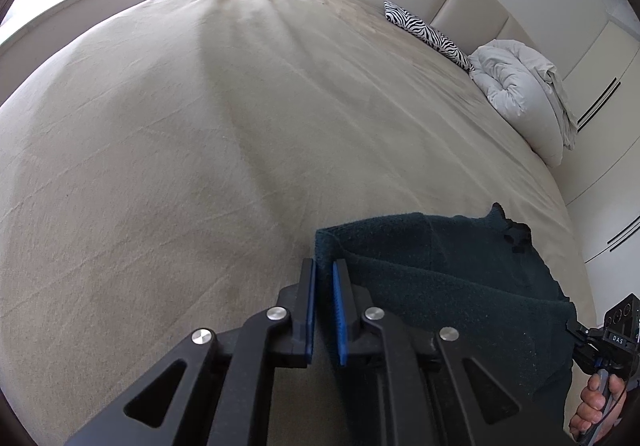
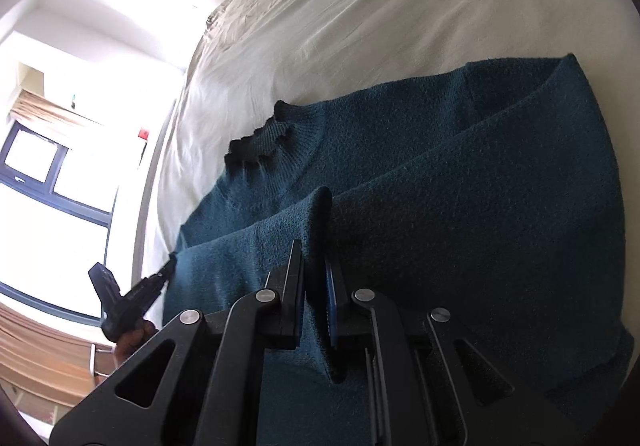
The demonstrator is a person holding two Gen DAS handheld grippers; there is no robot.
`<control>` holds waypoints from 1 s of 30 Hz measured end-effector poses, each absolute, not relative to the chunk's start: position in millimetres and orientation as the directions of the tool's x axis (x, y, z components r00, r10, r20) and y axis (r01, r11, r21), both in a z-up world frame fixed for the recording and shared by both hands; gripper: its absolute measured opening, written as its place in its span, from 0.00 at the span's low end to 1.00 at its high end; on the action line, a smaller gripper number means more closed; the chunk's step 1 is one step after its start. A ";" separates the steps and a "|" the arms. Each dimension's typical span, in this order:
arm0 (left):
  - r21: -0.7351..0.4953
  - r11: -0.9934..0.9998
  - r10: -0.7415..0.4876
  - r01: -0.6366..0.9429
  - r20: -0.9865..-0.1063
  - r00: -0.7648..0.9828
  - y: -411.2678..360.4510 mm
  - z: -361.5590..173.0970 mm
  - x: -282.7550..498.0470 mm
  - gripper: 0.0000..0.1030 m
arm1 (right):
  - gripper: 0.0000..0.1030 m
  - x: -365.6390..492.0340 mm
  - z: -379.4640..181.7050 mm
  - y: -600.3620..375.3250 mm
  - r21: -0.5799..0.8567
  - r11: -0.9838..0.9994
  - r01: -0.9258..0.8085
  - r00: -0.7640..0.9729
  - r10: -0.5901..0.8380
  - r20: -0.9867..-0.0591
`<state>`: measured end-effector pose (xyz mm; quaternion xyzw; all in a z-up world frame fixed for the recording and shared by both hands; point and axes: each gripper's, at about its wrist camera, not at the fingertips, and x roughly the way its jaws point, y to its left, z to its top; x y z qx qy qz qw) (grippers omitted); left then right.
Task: Fold small clothes
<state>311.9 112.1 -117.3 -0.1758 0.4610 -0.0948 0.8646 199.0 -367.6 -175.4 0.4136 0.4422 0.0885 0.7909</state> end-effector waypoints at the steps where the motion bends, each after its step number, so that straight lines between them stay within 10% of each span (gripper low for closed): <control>1: -0.390 0.921 -0.325 0.003 -0.763 0.558 111.0 -117.0 310.8 0.11 | 0.09 194.2 -178.4 -370.8 0.765 0.606 0.219 0.607 0.529 -0.593; 17: -0.408 0.913 -0.341 0.002 -0.760 0.554 113.0 -116.3 310.0 0.12 | 0.06 204.7 -190.4 -369.7 0.659 0.694 0.290 0.549 0.444 -0.708; 24: -0.419 0.908 -0.357 0.016 -0.754 0.552 110.5 -113.5 309.9 0.28 | 0.05 207.1 -182.1 -374.2 0.621 0.728 0.290 0.542 0.409 -0.734; 30: -0.328 0.945 -0.273 0.005 -0.777 0.567 101.6 -112.6 310.3 0.11 | 0.06 215.8 -186.1 -370.5 0.575 0.766 0.287 0.492 0.397 -0.775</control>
